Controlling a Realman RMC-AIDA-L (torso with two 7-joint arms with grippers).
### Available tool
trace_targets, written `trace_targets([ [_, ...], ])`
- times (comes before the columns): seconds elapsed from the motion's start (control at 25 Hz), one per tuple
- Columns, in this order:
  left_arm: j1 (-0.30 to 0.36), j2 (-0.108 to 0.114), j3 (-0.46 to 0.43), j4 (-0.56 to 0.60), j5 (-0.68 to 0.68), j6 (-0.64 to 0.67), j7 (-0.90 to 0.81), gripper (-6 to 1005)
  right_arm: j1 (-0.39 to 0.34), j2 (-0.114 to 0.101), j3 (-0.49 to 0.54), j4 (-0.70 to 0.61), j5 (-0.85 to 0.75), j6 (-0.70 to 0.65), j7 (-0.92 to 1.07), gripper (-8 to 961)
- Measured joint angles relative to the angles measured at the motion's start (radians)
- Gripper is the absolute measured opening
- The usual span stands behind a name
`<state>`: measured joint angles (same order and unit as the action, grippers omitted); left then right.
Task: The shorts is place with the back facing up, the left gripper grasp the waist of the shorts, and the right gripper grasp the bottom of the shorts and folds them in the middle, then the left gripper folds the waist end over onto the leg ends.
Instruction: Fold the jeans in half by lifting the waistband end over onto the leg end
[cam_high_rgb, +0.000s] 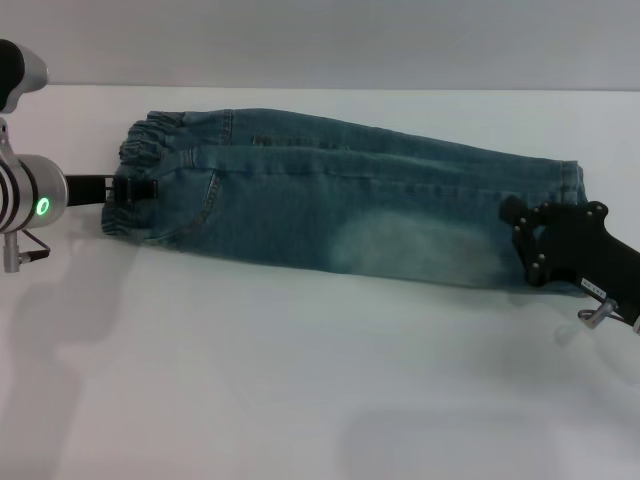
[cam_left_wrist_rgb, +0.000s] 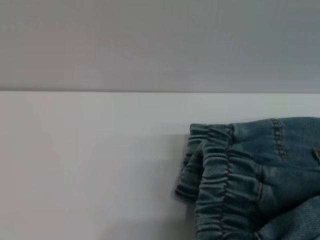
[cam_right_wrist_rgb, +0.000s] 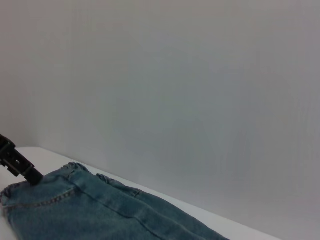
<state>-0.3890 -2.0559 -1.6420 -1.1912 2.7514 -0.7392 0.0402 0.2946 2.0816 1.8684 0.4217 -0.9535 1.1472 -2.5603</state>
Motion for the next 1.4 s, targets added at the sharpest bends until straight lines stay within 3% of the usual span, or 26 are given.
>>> trace_targets([
  [1.4, -0.055, -0.001, -0.023, 0.060, -0.001, -0.064, 0.015, 850, 0.008, -0.003, 0.000, 0.000, -0.005, -0.005, 0.000, -1],
])
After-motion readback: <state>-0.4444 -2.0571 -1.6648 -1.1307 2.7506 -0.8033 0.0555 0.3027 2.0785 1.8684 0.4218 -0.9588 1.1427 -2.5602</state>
